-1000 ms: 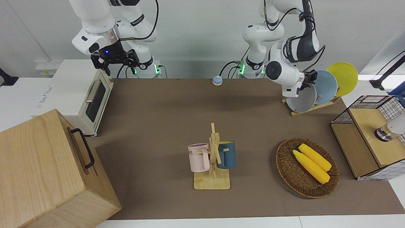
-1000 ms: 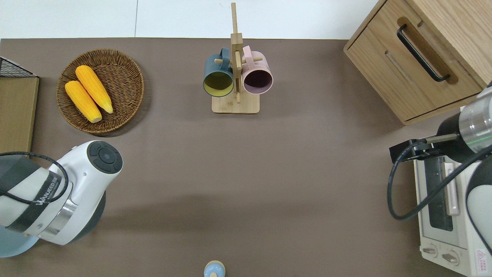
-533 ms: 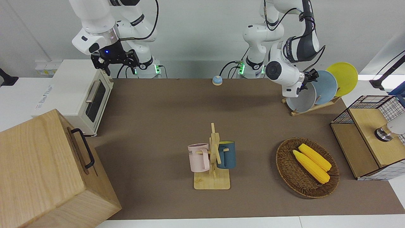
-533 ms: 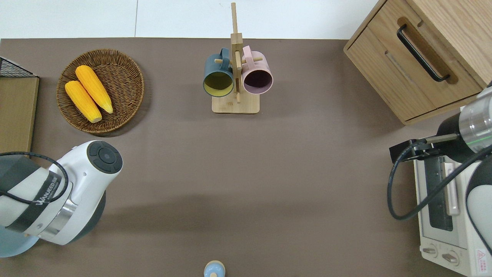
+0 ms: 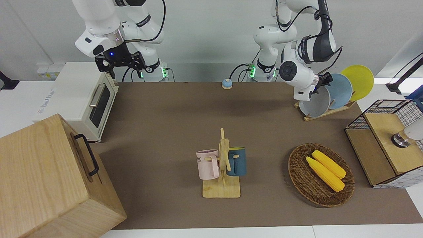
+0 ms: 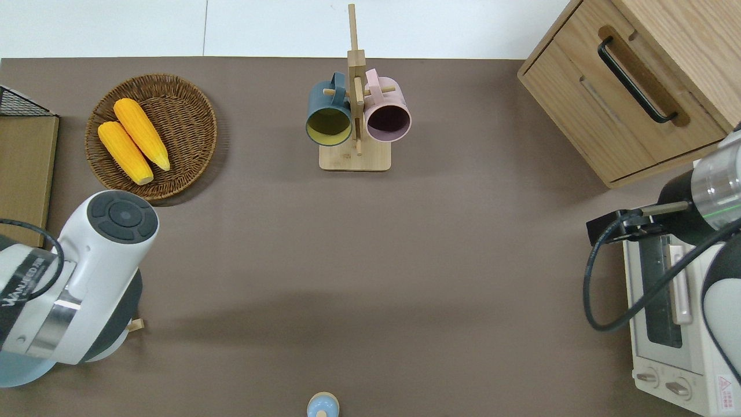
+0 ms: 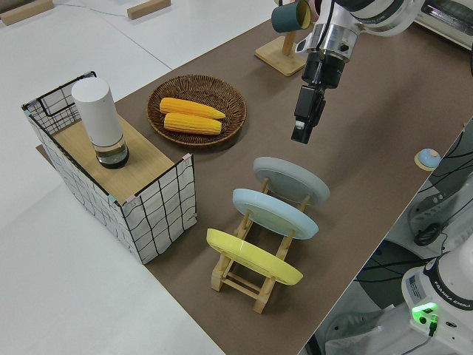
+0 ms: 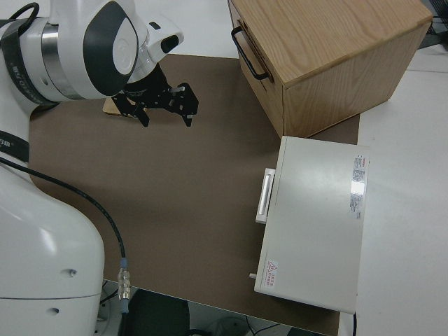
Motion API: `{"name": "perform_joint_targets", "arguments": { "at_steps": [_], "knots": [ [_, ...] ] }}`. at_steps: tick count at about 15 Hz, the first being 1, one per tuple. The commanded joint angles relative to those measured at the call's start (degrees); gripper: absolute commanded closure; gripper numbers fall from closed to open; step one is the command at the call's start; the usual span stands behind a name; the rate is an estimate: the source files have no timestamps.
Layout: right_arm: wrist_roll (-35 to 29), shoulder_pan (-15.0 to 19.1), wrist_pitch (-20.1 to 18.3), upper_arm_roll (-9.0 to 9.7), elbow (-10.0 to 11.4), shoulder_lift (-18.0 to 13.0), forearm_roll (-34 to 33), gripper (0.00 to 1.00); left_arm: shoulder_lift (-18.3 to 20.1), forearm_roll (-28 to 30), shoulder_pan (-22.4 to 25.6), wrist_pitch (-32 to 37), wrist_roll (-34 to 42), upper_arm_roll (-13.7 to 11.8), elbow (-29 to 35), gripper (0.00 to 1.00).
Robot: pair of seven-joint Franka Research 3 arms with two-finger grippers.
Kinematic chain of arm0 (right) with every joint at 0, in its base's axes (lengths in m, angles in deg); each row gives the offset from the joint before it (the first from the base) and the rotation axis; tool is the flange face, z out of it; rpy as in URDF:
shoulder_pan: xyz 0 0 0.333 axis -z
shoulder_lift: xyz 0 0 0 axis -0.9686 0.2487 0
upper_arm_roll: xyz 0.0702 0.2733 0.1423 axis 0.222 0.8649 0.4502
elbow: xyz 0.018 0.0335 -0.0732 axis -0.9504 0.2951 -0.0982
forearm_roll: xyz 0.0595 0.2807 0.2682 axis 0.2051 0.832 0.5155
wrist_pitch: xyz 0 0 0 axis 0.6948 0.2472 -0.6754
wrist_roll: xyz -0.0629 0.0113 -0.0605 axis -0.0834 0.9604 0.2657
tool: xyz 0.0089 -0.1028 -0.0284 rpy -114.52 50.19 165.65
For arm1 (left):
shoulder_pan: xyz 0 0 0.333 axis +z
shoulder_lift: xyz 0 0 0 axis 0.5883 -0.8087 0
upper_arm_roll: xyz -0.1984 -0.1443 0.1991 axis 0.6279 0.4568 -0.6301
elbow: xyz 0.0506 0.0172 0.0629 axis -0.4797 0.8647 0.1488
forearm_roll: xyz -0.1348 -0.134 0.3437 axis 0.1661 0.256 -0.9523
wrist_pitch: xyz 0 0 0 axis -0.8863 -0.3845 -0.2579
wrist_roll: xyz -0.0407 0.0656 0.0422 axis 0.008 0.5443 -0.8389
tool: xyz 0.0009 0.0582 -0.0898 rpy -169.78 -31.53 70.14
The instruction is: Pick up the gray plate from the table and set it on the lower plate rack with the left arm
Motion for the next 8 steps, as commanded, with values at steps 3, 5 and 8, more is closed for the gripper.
{"name": "perform_joint_targets", "arguments": {
  "at_steps": [3,5,8],
  "knots": [
    [-0.7,1.4,-0.7,1.24,-0.4,-0.1,-0.4,0.017,-0.3,12.6,0.7,-0.9,8.8,-1.6,-6.5,0.0],
    [-0.7,1.4,-0.7,1.24,-0.4,-0.1,-0.4,0.017,-0.3,16.0,0.8,-1.4,11.1,-1.8,-8.1,0.0],
    [-0.7,1.4,-0.7,1.24,-0.4,-0.2,-0.4,0.017,-0.3,22.2,1.5,-1.4,16.2,-2.5,-10.2,0.0]
  ]
}}
